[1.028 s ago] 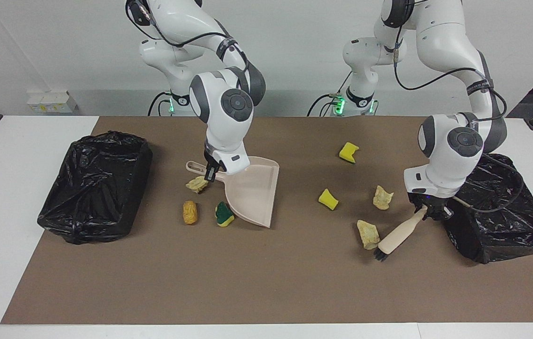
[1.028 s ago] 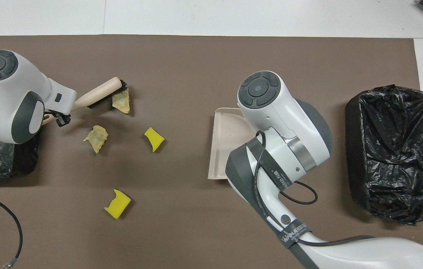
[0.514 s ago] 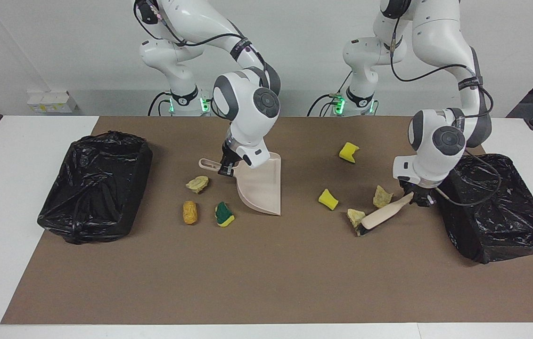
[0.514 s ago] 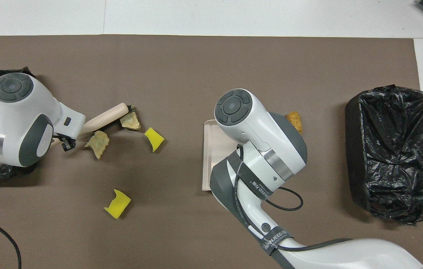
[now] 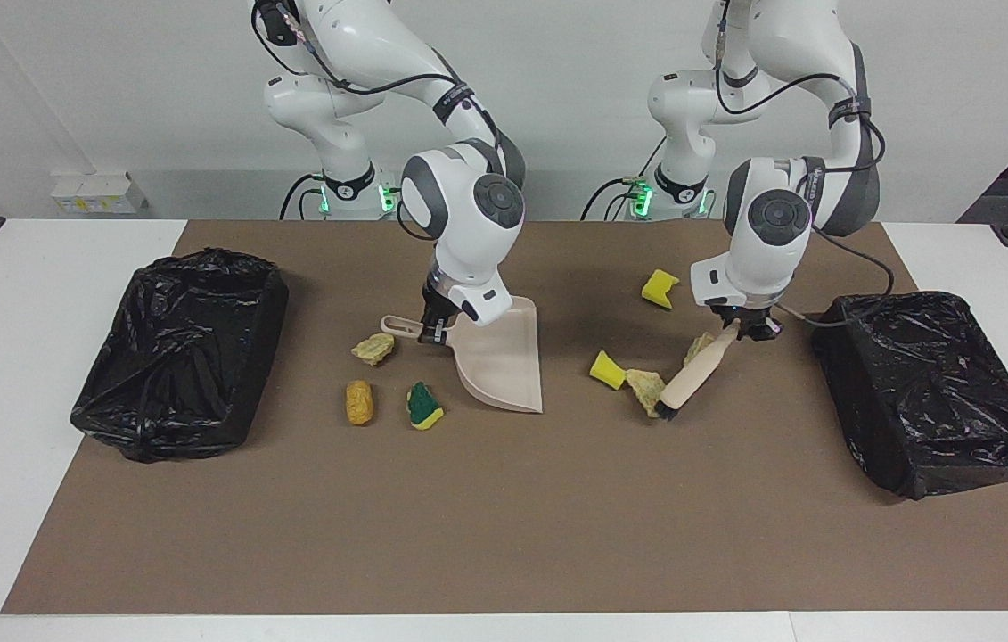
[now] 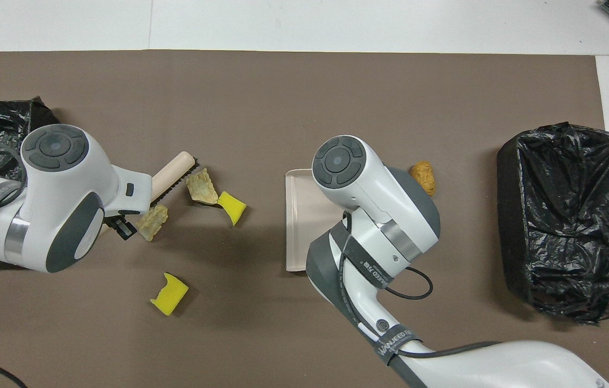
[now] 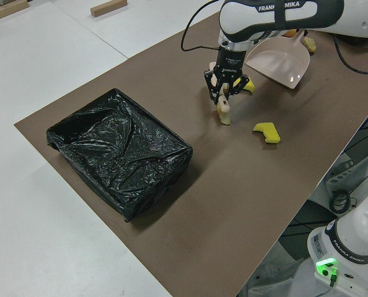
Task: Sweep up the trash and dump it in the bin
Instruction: 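Sweep the bread crusts and sponges toward the dustpan with the left gripper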
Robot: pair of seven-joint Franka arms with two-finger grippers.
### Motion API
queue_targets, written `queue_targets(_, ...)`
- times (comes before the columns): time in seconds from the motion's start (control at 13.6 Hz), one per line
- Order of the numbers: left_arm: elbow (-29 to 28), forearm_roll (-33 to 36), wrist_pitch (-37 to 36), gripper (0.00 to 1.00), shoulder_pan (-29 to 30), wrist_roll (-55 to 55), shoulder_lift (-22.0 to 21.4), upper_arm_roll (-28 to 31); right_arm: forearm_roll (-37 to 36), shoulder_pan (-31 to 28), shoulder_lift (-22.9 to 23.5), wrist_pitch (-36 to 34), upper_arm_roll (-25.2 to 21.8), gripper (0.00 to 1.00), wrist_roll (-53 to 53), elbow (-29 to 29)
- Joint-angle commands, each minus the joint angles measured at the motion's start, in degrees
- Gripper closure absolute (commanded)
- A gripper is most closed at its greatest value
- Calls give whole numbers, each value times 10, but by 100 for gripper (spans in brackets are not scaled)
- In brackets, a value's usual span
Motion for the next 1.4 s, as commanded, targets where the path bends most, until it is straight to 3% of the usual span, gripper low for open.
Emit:
queue_targets(0.0, -27, 4, -28, 100, 3, -68, -43, 6, 0, -5, -7, 17, 6, 100, -19, -13)
queue_targets(0.29, -70, 3, -17, 100, 43, -145, -66, 16, 0, -6, -8, 16, 6, 100, -23, -16)
queue_targets(0.66, -130, -7, 17, 100, 49, -361, -81, 42, 0, -5, -7, 17, 6, 100, -21, -16)
queue_targets(0.81, -143, -73, 56, 100, 40, -407, -72, 41, 0, -4, -6, 17, 6, 100, -21, -16)
queue_targets(1.1, -147, -88, 133, 100, -24, -502, -34, 28, 0, 2, -5, 20, 6, 100, -15, -16)
queue_targets(1.32, -144, -106, 154, 100, -38, -516, -27, -36, 17, 3, -4, 27, 6, 100, -8, -17)
